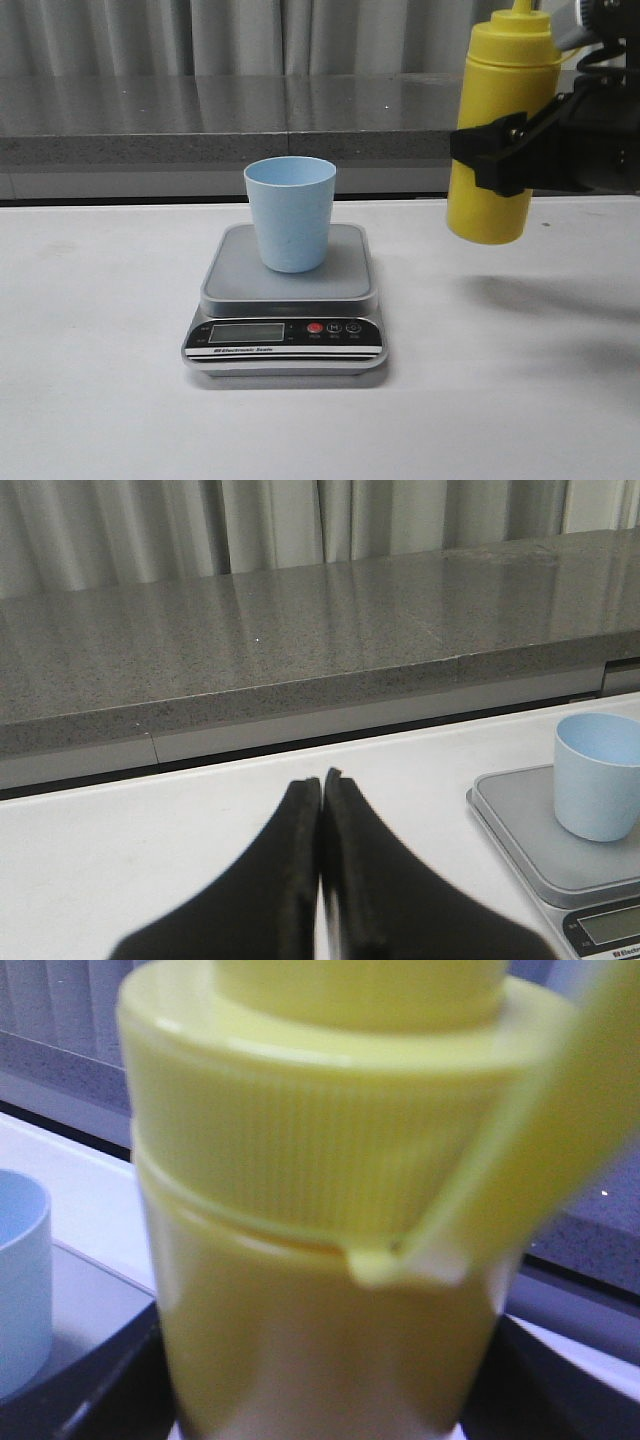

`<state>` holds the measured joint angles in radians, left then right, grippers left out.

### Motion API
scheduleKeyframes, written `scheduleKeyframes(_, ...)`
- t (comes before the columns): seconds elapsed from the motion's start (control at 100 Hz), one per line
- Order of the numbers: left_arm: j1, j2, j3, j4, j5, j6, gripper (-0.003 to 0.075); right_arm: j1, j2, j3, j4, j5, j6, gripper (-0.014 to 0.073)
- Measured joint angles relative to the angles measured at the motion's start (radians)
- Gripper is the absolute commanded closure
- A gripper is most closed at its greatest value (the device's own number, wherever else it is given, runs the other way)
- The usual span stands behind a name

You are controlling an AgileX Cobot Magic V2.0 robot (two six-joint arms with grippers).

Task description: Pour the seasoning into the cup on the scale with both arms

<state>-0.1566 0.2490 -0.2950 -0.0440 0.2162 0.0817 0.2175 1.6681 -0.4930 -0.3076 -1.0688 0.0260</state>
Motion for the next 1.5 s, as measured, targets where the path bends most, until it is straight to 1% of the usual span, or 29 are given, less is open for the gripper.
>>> scheduleKeyframes(0.09,0.0,0.0,0.0,0.0,0.0,0.0,0.074,0.0,-0.063,-0.002,-0.045,0.091,0.0,0.0254)
scheduleKeyframes(0.2,0.0,0.0,0.0,0.0,0.0,0.0,0.074,0.0,-0.133,-0.033,-0.119,0.248,0.006,0.0254)
scheduleKeyframes(0.38,0.0,0.0,0.0,0.0,0.0,0.0,0.074,0.013,-0.203,-0.139,-0.268,0.49,0.086,0.0254)
scheduleKeyframes(0.54,0.0,0.0,0.0,0.0,0.0,0.0,0.074,0.072,-0.212,-0.255,-0.405,0.731,0.14,0.0254)
scheduleKeyframes(0.63,0.0,0.0,0.0,0.0,0.0,0.0,0.074,0.12,-0.212,-0.31,-0.444,0.86,0.154,0.0254)
scheduleKeyframes(0.7,0.0,0.0,0.0,0.0,0.0,0.0,0.074,0.155,-0.212,-0.347,-0.464,0.933,0.158,0.0254)
scheduleKeyframes(0.93,0.0,0.0,0.0,0.0,0.0,0.0,0.074,0.241,-0.207,-0.433,-0.558,1.101,0.162,0.0254)
scheduleKeyframes(1.12,0.0,0.0,0.0,0.0,0.0,0.0,0.074,0.278,-0.171,-0.477,-0.63,1.245,0.162,0.0254)
scheduleKeyframes(1.25,0.0,0.0,0.0,0.0,0.001,0.0,0.074,0.304,-0.149,-0.495,-0.677,1.288,0.162,0.0254)
scheduleKeyframes(1.5,0.0,0.0,0.0,0.0,0.001,0.0,0.074,0.381,-0.091,-0.538,-0.809,1.401,0.162,0.0254)
